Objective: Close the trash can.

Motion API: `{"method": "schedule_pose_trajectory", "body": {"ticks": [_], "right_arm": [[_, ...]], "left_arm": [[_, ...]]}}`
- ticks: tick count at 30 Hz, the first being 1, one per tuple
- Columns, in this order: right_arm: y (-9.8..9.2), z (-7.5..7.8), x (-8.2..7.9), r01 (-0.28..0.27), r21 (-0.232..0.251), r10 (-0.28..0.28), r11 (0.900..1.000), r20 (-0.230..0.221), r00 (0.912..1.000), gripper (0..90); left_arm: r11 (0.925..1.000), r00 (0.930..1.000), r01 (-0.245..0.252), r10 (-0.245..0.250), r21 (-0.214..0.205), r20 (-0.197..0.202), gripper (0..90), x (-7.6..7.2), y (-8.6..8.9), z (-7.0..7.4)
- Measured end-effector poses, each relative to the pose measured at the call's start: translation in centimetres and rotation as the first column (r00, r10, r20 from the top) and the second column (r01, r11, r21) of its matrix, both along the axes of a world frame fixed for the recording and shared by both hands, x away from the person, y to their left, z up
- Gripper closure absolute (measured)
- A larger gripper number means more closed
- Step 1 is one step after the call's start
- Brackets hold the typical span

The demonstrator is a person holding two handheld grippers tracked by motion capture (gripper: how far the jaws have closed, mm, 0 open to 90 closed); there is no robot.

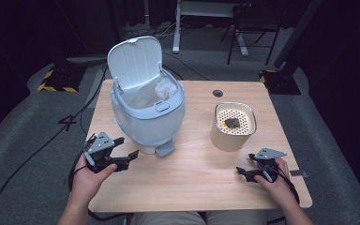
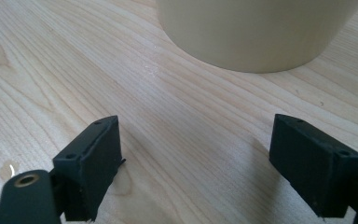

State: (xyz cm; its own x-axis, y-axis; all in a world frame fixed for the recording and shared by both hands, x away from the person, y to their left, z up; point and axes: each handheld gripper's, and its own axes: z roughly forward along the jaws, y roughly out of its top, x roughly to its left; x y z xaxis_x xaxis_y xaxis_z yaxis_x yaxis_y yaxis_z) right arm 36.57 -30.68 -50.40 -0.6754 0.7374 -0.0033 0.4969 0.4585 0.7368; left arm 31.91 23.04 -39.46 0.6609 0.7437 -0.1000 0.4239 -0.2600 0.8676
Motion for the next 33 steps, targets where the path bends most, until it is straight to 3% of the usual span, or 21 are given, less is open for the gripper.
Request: {"method": "schedule_pose_trajectory", "body": {"ticks": [1,3,6,11,13,16,24,29,33], "right_arm": [[0.0,0.0,0.0,0.0,0.0,0.0,1.0,0.0,1.0,17.1],[0.0,0.0,0.0,0.0,0.0,0.0,1.0,0.0,1.0,17.1],[0.0,0.0,0.0,0.001,0.0,-0.001,1.0,0.001,1.0,17.0],[0.0,0.0,0.0,0.002,0.0,-0.002,1.0,0.0,1.0,17.1],[0.0,0.0,0.0,0.002,0.0,-0.002,1.0,0.0,1.0,17.0],[0.0,0.0,0.0,0.002,0.0,-0.002,1.0,0.001,1.0,17.0],[0.0,0.0,0.0,0.005,0.0,-0.005,1.0,0.001,1.0,17.0],[0.1,0.0,-0.1,0.008,0.0,-0.008,1.0,0.001,1.0,17.1],[0.1,0.0,0.0,0.008,0.0,-0.008,1.0,0.0,1.0,17.1]], "left_arm": [[1.0,1.0,0.0,0.0,0.0,0.0,27.5,0.0,0.0,0.0],[0.9985,0.9982,0.053,-0.053,-0.011,0.028,28.6,-0.1,0.2,0.9],[0.9918,0.9903,0.127,-0.125,-0.019,0.06,28.7,-0.3,0.5,2.7],[0.9851,0.9835,0.166,-0.162,-0.044,0.081,27.0,-0.1,0.6,4.4],[0.9851,0.9836,0.166,-0.162,-0.045,0.079,27.0,0.0,0.6,4.7],[0.9893,0.985,0.146,-0.145,-0.004,0.094,25.4,0.3,0.7,5.5],[0.9917,0.9894,0.122,-0.118,-0.041,0.085,27.7,1.5,1.6,8.6],[0.9961,0.9904,0.083,-0.079,-0.028,0.113,27.8,2.2,2.1,10.2],[0.9964,0.9903,0.062,-0.055,-0.057,0.128,29.2,2.6,2.2,11.4]]}}
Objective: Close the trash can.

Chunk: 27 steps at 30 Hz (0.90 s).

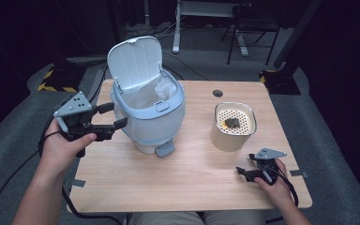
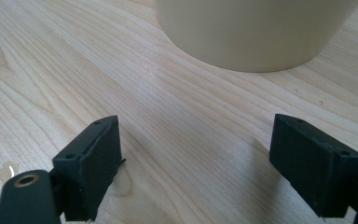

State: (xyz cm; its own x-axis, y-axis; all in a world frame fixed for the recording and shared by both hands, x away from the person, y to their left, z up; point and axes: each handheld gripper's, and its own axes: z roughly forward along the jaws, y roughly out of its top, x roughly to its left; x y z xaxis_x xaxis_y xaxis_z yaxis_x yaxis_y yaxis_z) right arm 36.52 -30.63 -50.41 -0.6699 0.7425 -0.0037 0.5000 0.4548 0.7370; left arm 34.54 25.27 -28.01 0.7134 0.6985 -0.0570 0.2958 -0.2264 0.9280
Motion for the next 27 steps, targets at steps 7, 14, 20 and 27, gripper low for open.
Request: {"method": "schedule_pose_trajectory", "body": {"ticks": [7,14,20,27], "right_arm": [[0.0,0.0,0.0,0.0,-0.002,0.0,1.0,0.0,1.0,17.0],[0.2,0.0,0.1,0.009,-0.001,-0.009,1.0,0.0,1.0,17.0],[0.2,0.0,0.1,0.008,-0.001,-0.008,1.0,0.0,1.0,17.0],[0.2,0.0,0.1,0.008,-0.001,-0.008,1.0,0.0,1.0,17.1]], "left_arm": [[0.998,0.9978,-0.054,0.056,-0.032,0.035,30.0,1.0,0.3,2.2],[0.9834,0.982,-0.179,0.181,-0.028,0.055,29.3,2.9,0.9,4.4],[0.9775,0.9756,-0.209,0.21,-0.027,0.062,28.7,4.6,1.2,5.4],[0.9769,0.974,-0.214,0.214,-0.006,0.076,28.9,6.9,1.3,6.1]]}}
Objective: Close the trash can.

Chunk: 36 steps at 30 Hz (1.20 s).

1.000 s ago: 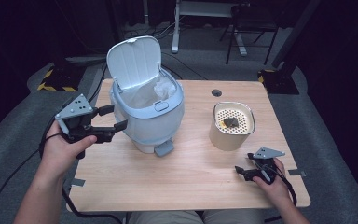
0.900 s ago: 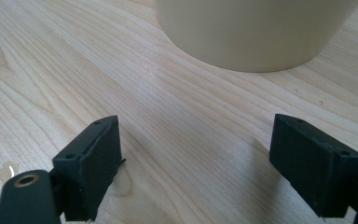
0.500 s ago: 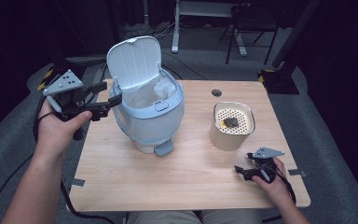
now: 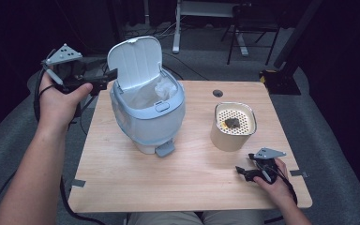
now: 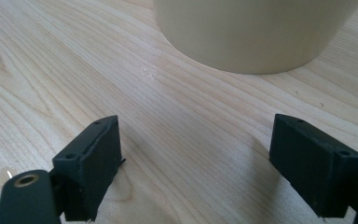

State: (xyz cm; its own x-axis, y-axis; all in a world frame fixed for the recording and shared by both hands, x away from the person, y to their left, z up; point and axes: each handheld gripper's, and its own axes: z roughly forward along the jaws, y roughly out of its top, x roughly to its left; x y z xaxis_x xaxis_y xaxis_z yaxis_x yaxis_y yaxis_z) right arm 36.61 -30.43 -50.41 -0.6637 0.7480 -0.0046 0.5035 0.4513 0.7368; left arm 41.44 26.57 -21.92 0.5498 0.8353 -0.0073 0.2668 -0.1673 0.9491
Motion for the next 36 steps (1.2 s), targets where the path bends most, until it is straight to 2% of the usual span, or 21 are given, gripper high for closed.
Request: {"method": "schedule_pose_trajectory", "body": {"ticks": [1,4,10,14,20,29,33,34,36], "right_arm": [[0.0,0.0,0.0,-0.001,0.0,0.001,1.0,0.0,1.0,17.1],[0.0,0.0,0.0,-0.002,0.0,0.002,1.0,0.0,1.0,17.1],[0.0,0.0,0.0,-0.005,0.0,0.005,1.0,0.001,1.0,17.1],[0.0,0.0,-0.1,-0.008,0.001,0.008,1.0,0.001,1.0,17.1],[0.0,0.0,-0.1,-0.011,0.001,0.011,0.9999,0.002,0.9999,17.1],[0.0,0.0,-0.1,-0.012,0.0,0.012,0.9999,0.001,0.9999,17.1],[0.0,0.0,-0.1,-0.012,0.0,0.012,0.9999,0.001,0.9999,17.1],[0.0,0.0,-0.1,-0.012,0.0,0.012,0.9999,0.001,0.9999,17.1],[0.0,0.0,-0.1,-0.012,0.0,0.012,0.9999,0.001,0.9999,17.1]], "left_arm": [[0.9995,0.9996,0.027,-0.027,-0.017,0.008,28.4,0.5,0.1,0.1],[0.9988,0.9992,0.038,-0.038,-0.032,0.017,28.4,1.0,0.2,0.1],[0.9996,0.9998,0.022,-0.022,-0.02,-0.004,28.3,2.3,-0.3,-0.3],[0.9988,0.9992,0.039,-0.04,-0.028,-0.01,27.9,2.9,-0.7,-0.5],[0.9989,0.999,0.038,-0.038,-0.026,-0.022,27.5,3.5,-1.1,-0.7],[0.9984,0.9982,0.05,-0.051,-0.027,-0.032,31.3,2.9,-1.4,-0.4],[0.9961,0.9954,0.087,-0.088,-0.016,-0.04,32.2,2.1,-2.1,-0.2],[0.9935,0.9924,0.112,-0.113,-0.02,-0.05,33.7,1.6,-2.5,-0.3],[0.9927,0.991,0.119,-0.12,-0.018,-0.06,33.2,1.3,-2.7,-0.4]]}}
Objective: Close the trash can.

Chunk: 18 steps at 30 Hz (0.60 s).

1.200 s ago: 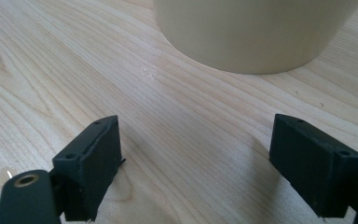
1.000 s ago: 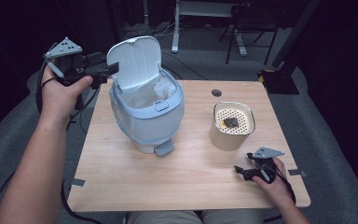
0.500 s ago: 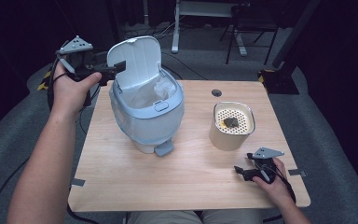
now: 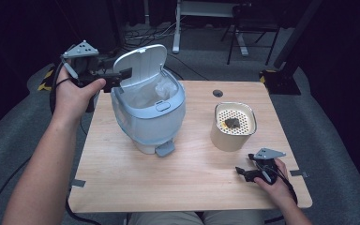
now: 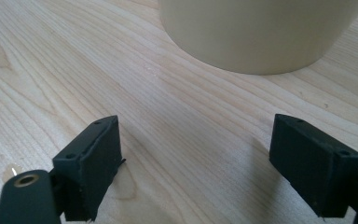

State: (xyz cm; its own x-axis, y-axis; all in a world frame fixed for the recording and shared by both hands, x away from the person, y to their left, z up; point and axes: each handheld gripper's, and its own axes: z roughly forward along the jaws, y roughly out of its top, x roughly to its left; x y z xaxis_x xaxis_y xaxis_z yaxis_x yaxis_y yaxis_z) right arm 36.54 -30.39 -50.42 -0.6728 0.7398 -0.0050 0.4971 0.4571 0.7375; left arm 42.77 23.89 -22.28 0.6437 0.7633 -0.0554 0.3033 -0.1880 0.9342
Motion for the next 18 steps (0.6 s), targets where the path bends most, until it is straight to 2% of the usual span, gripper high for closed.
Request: {"method": "schedule_pose_trajectory", "body": {"ticks": [4,12,14,18], "right_arm": [[0.0,0.0,0.0,0.0,0.0,0.0,1.0,-0.001,1.0,17.1],[0.0,0.0,0.0,-0.001,0.0,0.001,1.0,-0.001,1.0,17.1],[0.0,0.0,0.0,-0.001,0.001,0.001,1.0,-0.001,1.0,17.1],[0.0,0.0,0.0,-0.001,0.0,0.001,1.0,-0.001,1.0,17.0]], "left_arm": [[0.9985,0.9987,0.051,-0.051,0.017,-0.01,33.0,-1.3,-1.2,-0.7],[0.9947,0.9944,0.102,-0.102,0.009,-0.029,33.2,-2.2,-2.6,-1.9],[0.992,0.9909,0.126,-0.126,0.007,-0.048,34.6,-2.4,-3.3,-2.3],[0.9897,0.9874,0.142,-0.14,0.018,-0.073,35.8,-2.5,-4.0,-2.6]]}}
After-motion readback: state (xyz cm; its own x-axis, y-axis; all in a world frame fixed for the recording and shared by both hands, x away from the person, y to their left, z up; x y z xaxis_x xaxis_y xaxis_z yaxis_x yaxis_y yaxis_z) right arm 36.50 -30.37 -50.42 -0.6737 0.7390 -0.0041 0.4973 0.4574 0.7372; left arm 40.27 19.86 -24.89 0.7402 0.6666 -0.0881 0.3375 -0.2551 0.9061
